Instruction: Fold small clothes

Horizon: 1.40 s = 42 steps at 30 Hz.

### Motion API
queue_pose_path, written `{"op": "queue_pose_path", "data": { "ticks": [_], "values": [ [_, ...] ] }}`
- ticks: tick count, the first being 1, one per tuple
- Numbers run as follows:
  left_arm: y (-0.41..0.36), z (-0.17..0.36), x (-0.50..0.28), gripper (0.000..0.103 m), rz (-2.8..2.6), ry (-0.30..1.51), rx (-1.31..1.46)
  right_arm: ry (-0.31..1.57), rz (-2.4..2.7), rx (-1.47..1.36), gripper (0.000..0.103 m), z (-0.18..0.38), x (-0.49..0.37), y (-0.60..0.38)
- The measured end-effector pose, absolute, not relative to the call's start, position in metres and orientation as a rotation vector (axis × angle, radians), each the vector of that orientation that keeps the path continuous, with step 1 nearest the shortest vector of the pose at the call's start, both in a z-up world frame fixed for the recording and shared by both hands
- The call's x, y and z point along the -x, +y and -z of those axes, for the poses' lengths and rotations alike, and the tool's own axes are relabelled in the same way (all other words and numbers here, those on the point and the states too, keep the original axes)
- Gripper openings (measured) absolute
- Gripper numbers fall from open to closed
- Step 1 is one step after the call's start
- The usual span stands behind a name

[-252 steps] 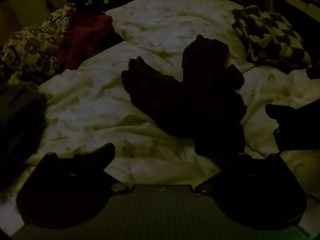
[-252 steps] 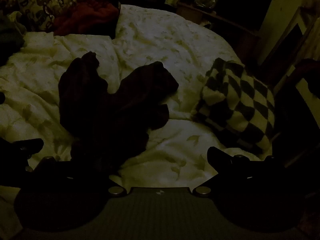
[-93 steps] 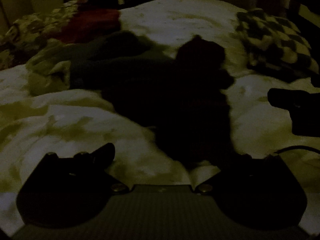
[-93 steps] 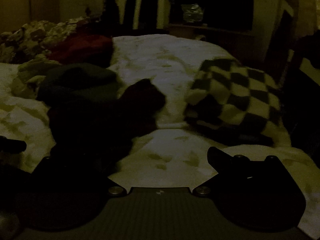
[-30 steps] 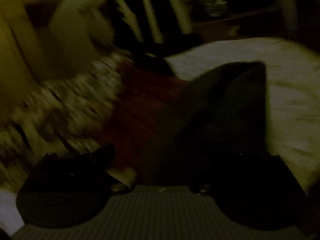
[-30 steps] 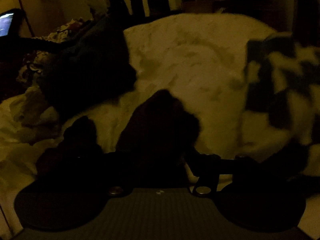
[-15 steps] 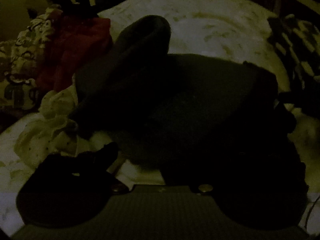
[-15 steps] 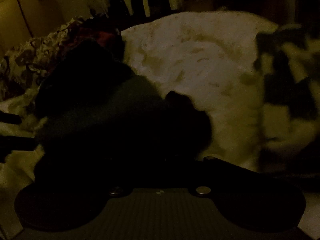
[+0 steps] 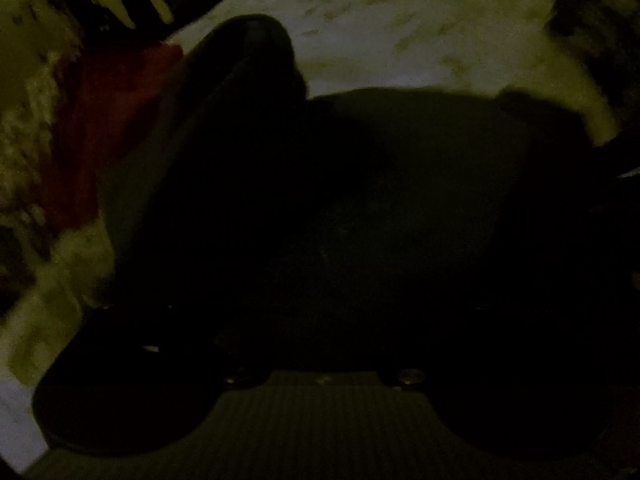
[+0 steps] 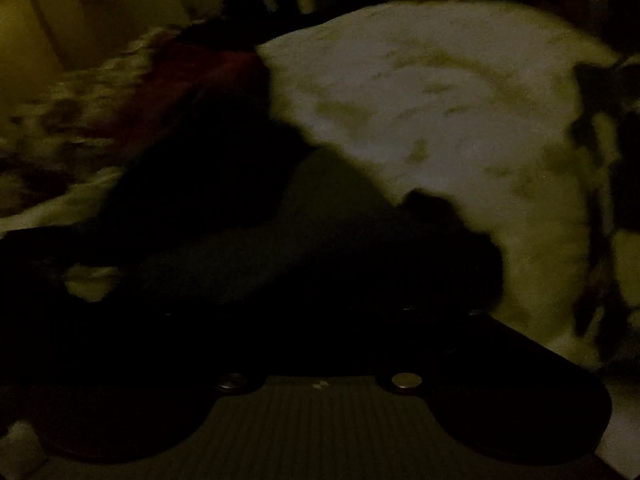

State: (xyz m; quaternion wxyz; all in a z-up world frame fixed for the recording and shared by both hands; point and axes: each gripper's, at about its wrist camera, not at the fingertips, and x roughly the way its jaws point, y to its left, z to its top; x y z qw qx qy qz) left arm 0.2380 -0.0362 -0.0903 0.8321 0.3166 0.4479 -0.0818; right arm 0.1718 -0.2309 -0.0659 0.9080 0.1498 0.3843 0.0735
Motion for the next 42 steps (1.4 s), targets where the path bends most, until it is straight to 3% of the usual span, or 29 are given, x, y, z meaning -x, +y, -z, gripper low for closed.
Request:
{"op": "queue_pose_path", "data": {
  "ticks": [6,13,18,23,29,32,34,38,39,40,41,42],
  "values": [
    [-0.052,0.118,-0.315,0.102,-0.024,0.860,-0.716,0.707,-0.020,-0.132,0.084,0.056,-0.158,-0.244],
    [-0.005,0.079,-0.421,0.103,-0.196,0.771,-0.551,0.717,-0.011,-0.077,0.083,0.065,-0.138,-0.268],
    [0.028,0.062,-0.495,0.103,-0.257,0.837,-0.366,0.725,-0.050,-0.115,0.084,0.071,-0.155,-0.268],
    [-0.010,0.068,-0.455,0.103,-0.158,0.793,-0.561,0.744,-0.125,-0.120,0.082,0.083,-0.171,-0.254],
    [0.000,0.036,-0.387,0.103,0.090,0.906,-0.339,0.726,-0.113,-0.126,0.068,0.082,-0.165,-0.240],
    [0.004,0.029,-0.357,0.103,0.151,0.954,-0.327,0.657,-0.024,-0.084,0.069,0.063,-0.149,-0.245],
    [0.010,0.025,-0.336,0.103,0.192,0.972,-0.317,0.664,-0.048,-0.097,0.080,0.056,-0.141,-0.248],
    [0.016,0.019,-0.288,0.103,0.250,0.978,-0.327,0.749,-0.139,-0.170,0.079,0.072,-0.143,-0.242],
    [0.017,0.019,-0.275,0.103,0.269,0.987,-0.345,0.802,-0.133,-0.161,0.074,0.083,-0.153,-0.240],
    [0.020,0.020,-0.260,0.103,0.280,0.998,-0.368,0.854,-0.131,-0.163,0.034,0.097,-0.162,-0.238],
    [0.022,0.021,-0.244,0.103,0.294,0.996,-0.381,0.859,-0.122,-0.177,0.013,0.104,-0.163,-0.240],
    [0.024,0.022,-0.231,0.103,0.311,0.993,-0.385,0.836,-0.144,-0.211,0.013,0.104,-0.160,-0.245]
  ]
}}
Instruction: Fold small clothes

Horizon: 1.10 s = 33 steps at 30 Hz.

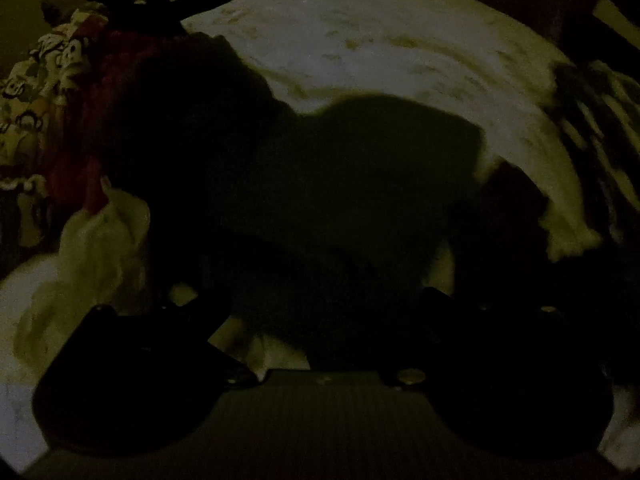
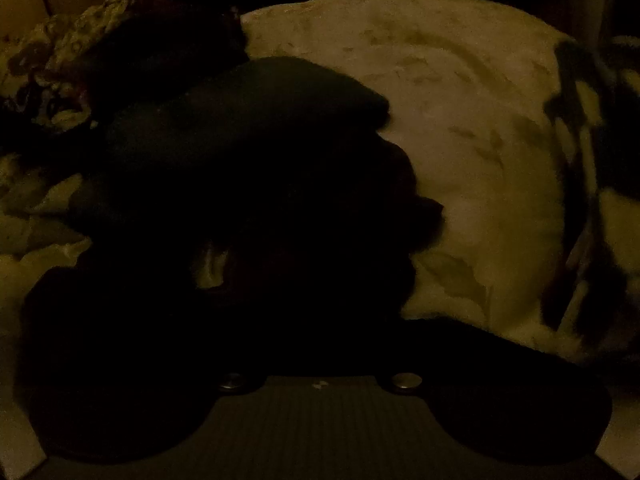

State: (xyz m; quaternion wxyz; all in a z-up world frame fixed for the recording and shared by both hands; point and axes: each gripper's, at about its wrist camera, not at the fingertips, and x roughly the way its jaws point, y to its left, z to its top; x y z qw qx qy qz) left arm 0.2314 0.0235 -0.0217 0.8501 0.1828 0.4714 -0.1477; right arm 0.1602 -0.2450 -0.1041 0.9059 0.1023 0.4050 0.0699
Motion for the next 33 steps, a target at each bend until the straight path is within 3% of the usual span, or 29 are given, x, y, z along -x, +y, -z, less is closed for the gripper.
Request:
{"op": "queue_pose_path", "data": {
  "ticks": [6,9,11,16,22,25,26,27,28,29,33],
  "values": [
    [0.032,0.018,-0.167,0.103,0.346,0.952,-0.387,0.677,-0.250,-0.425,0.012,0.032,-0.111,-0.289],
    [0.031,-0.001,-0.156,0.103,0.310,0.893,-0.356,0.609,-0.294,-0.482,0.012,-0.022,-0.081,-0.311],
    [0.030,-0.023,-0.150,0.103,0.365,0.840,-0.295,0.561,-0.289,-0.535,0.003,-0.059,-0.061,-0.330],
    [0.009,-0.047,-0.129,0.103,0.441,0.773,-0.278,0.406,-0.291,-0.531,0.003,-0.127,-0.021,-0.355],
    [-0.035,-0.001,-0.106,0.103,0.441,0.823,-0.448,0.333,-0.224,-0.403,0.002,-0.133,0.010,-0.349],
    [-0.050,0.027,-0.097,0.103,0.439,0.859,-0.546,0.275,-0.186,-0.467,0.002,-0.140,0.020,-0.368],
    [-0.053,0.033,-0.097,0.103,0.438,0.861,-0.563,0.293,-0.175,-0.476,0.006,-0.142,0.021,-0.376],
    [-0.056,0.038,-0.098,0.103,0.433,0.869,-0.571,0.327,-0.167,-0.464,0.031,-0.140,0.019,-0.378],
    [-0.059,0.043,-0.100,0.103,0.423,0.884,-0.576,0.398,-0.152,-0.446,0.080,-0.133,0.013,-0.379],
    [-0.061,0.049,-0.101,0.103,0.418,0.902,-0.583,0.449,-0.129,-0.444,0.103,-0.122,0.008,-0.376],
    [-0.069,0.072,-0.101,0.103,0.434,0.944,-0.624,0.623,-0.129,-0.374,0.103,-0.058,-0.006,-0.351]
  ]
}}
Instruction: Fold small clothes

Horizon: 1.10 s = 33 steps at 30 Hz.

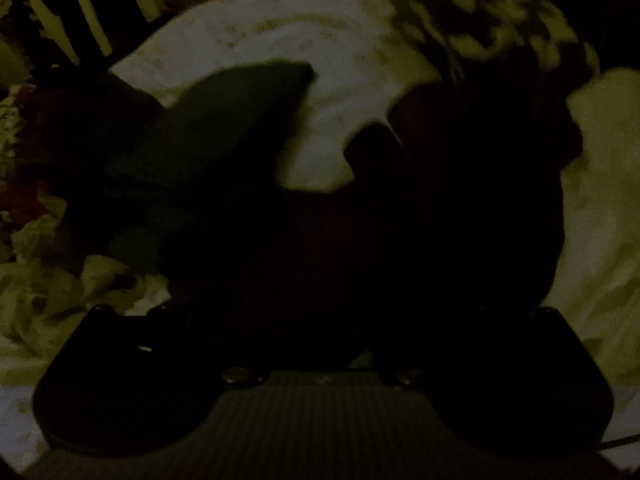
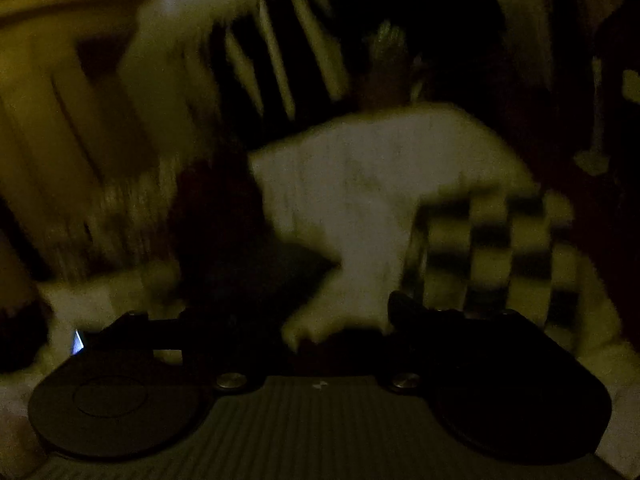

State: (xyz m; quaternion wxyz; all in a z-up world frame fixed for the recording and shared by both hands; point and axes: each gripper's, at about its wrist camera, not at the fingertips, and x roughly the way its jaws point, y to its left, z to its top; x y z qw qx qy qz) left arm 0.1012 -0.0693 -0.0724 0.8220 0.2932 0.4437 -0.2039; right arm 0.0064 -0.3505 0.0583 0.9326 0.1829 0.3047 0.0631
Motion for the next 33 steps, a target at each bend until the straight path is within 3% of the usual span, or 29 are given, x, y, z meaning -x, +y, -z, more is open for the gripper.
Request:
{"op": "queue_pose_path", "data": {
  "ticks": [7,8,9,10,11,12,13,16,18,23,24,25,26,28,29,32,33],
  "values": [
    [-0.087,0.117,-0.095,0.103,0.443,0.989,-0.727,0.892,-0.145,-0.354,0.101,0.046,-0.027,-0.306],
    [-0.091,0.122,-0.095,0.103,0.444,0.986,-0.733,0.916,-0.143,-0.356,0.098,0.058,-0.030,-0.302],
    [-0.094,0.124,-0.095,0.101,0.451,0.982,-0.734,0.927,-0.143,-0.350,0.082,0.064,-0.031,-0.300],
    [-0.097,0.126,-0.095,0.085,0.469,0.968,-0.719,0.938,-0.153,-0.334,0.033,0.071,-0.034,-0.295],
    [-0.096,0.123,-0.096,0.072,0.484,0.971,-0.694,0.943,-0.173,-0.328,0.009,0.073,-0.036,-0.292],
    [-0.094,0.117,-0.100,0.043,0.502,0.990,-0.646,0.925,-0.189,-0.346,0.012,0.068,-0.037,-0.293],
    [-0.086,0.103,-0.106,0.028,0.525,1.008,-0.556,0.897,-0.198,-0.358,0.012,0.060,-0.039,-0.293],
    [-0.058,0.054,-0.143,0.013,0.547,0.994,-0.295,0.747,-0.259,-0.339,0.012,0.011,-0.049,-0.293],
    [-0.039,0.018,-0.174,0.013,0.446,0.900,-0.239,0.664,-0.277,-0.324,0.012,-0.022,-0.069,-0.290],
    [0.005,-0.039,-0.250,0.013,0.142,0.725,-0.177,0.561,-0.301,-0.393,0.015,-0.061,-0.167,-0.284],
    [0.011,-0.040,-0.263,0.015,0.105,0.734,-0.179,0.563,-0.293,-0.414,0.030,-0.058,-0.187,-0.283],
    [0.016,-0.037,-0.274,0.020,0.083,0.756,-0.175,0.571,-0.284,-0.428,0.034,-0.051,-0.199,-0.282],
    [0.020,-0.033,-0.281,0.028,0.077,0.785,-0.160,0.574,-0.278,-0.424,0.034,-0.044,-0.212,-0.280],
    [0.021,-0.022,-0.284,0.097,0.121,0.851,-0.123,0.561,-0.268,-0.342,0.033,-0.029,-0.224,-0.272],
    [0.019,-0.014,-0.278,0.103,0.157,0.863,-0.106,0.554,-0.281,-0.299,0.032,-0.020,-0.231,-0.267],
    [0.001,0.012,-0.254,0.103,0.249,0.909,-0.170,0.579,-0.289,-0.347,0.034,-0.001,-0.244,-0.278],
    [-0.006,0.021,-0.247,0.103,0.278,0.935,-0.198,0.603,-0.283,-0.399,0.040,0.003,-0.250,-0.284]
  ]
}}
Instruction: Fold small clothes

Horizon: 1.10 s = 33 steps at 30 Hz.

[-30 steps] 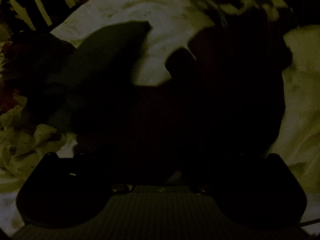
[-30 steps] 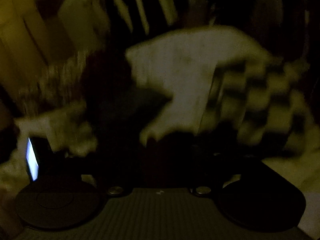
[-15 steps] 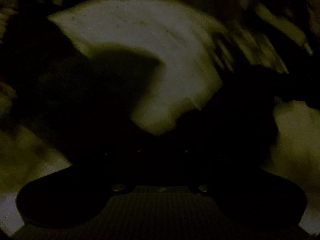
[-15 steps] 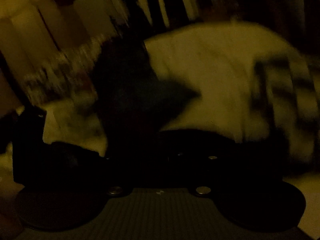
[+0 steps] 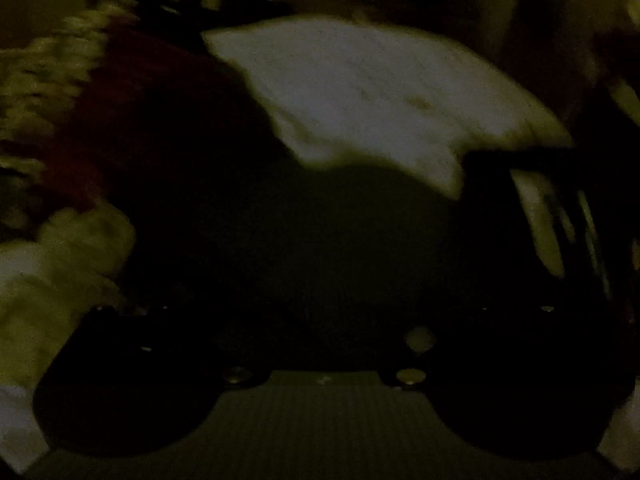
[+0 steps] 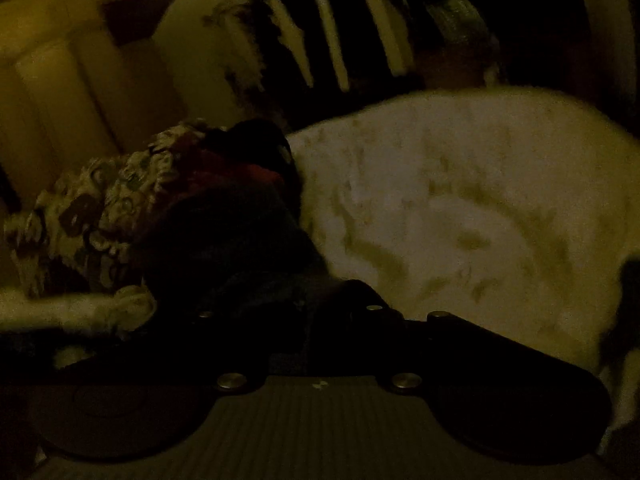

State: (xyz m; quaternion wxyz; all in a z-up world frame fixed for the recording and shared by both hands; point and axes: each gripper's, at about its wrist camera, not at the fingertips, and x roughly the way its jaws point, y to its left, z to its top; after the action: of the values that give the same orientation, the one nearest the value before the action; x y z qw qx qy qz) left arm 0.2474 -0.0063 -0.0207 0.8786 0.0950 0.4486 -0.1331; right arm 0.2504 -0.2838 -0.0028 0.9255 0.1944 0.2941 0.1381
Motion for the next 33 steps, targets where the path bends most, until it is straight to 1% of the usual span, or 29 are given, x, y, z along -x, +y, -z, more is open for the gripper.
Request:
{"op": "queue_pose_path", "data": {
  "ticks": [1,2,3,5,6,7,9,11,12,13,14,15,16,18,21,23,24,25,26,27,28,29,30,32,33],
  "values": [
    [-0.013,0.029,-0.239,0.103,0.307,0.956,-0.229,0.627,-0.273,-0.451,0.058,0.008,-0.252,-0.290],
    [-0.024,0.037,-0.229,0.103,0.341,0.970,-0.267,0.649,-0.260,-0.477,0.063,0.010,-0.249,-0.294],
    [-0.033,0.043,-0.224,0.103,0.357,0.975,-0.303,0.650,-0.237,-0.453,0.063,0.010,-0.241,-0.295],
    [-0.051,0.056,-0.214,0.103,0.347,0.980,-0.388,0.644,-0.168,-0.326,0.069,0.002,-0.217,-0.294],
    [-0.057,0.061,-0.211,0.103,0.349,0.984,-0.406,0.638,-0.156,-0.285,0.079,-0.001,-0.207,-0.292],
    [-0.063,0.065,-0.209,0.103,0.370,0.993,-0.407,0.631,-0.158,-0.261,0.086,-0.005,-0.191,-0.294],
    [-0.079,0.074,-0.202,0.103,0.424,1.014,-0.405,0.625,-0.172,-0.248,0.086,-0.010,-0.156,-0.302],
    [-0.095,0.087,-0.197,0.103,0.420,1.005,-0.469,0.621,-0.172,-0.255,0.086,-0.013,-0.117,-0.312],
    [-0.104,0.094,-0.195,0.099,0.395,0.995,-0.516,0.623,-0.177,-0.268,0.086,-0.012,-0.101,-0.316],
    [-0.109,0.097,-0.194,0.076,0.393,0.982,-0.536,0.629,-0.183,-0.289,0.086,-0.009,-0.084,-0.320],
    [-0.113,0.100,-0.192,0.055,0.426,0.975,-0.532,0.644,-0.194,-0.313,0.086,-0.005,-0.067,-0.324],
    [-0.116,0.100,-0.194,0.010,0.462,1.006,-0.495,0.659,-0.203,-0.334,0.086,0.000,-0.056,-0.327],
    [-0.115,0.098,-0.200,0.006,0.468,1.040,-0.450,0.669,-0.205,-0.357,0.086,0.007,-0.040,-0.329],
    [-0.109,0.087,-0.215,0.006,0.451,1.028,-0.389,0.715,-0.214,-0.380,0.086,0.022,-0.028,-0.326],
    [-0.091,0.051,-0.245,0.006,0.298,0.893,-0.381,0.776,-0.237,-0.446,0.084,0.047,-0.015,-0.321],
    [-0.068,0.025,-0.269,0.006,0.200,0.816,-0.329,0.815,-0.261,-0.478,0.083,0.061,-0.013,-0.314],
    [-0.055,0.014,-0.281,0.008,0.126,0.783,-0.323,0.831,-0.269,-0.482,0.083,0.067,-0.014,-0.309],
    [-0.043,0.006,-0.287,0.011,0.068,0.762,-0.328,0.856,-0.278,-0.479,0.083,0.073,-0.018,-0.305],
    [-0.033,-0.001,-0.290,0.019,0.027,0.743,-0.339,0.873,-0.269,-0.484,0.083,0.079,-0.022,-0.300],
    [-0.022,-0.007,-0.291,0.055,-0.020,0.721,-0.354,0.883,-0.256,-0.493,0.083,0.083,-0.024,-0.296],
    [-0.009,-0.013,-0.290,0.103,-0.075,0.700,-0.365,0.901,-0.257,-0.501,0.084,0.088,-0.029,-0.291],
    [0.000,-0.015,-0.290,0.100,-0.119,0.686,-0.366,0.914,-0.266,-0.510,0.084,0.090,-0.034,-0.287],
    [0.014,-0.016,-0.285,0.103,-0.137,0.685,-0.359,0.928,-0.272,-0.522,0.087,0.094,-0.039,-0.283],
    [0.032,-0.018,-0.270,0.103,-0.035,0.737,-0.335,0.956,-0.278,-0.528,0.088,0.100,-0.045,-0.273],
    [0.038,-0.013,-0.261,0.103,0.055,0.785,-0.319,0.957,-0.281,-0.535,0.090,0.102,-0.048,-0.269]
  ]
}}
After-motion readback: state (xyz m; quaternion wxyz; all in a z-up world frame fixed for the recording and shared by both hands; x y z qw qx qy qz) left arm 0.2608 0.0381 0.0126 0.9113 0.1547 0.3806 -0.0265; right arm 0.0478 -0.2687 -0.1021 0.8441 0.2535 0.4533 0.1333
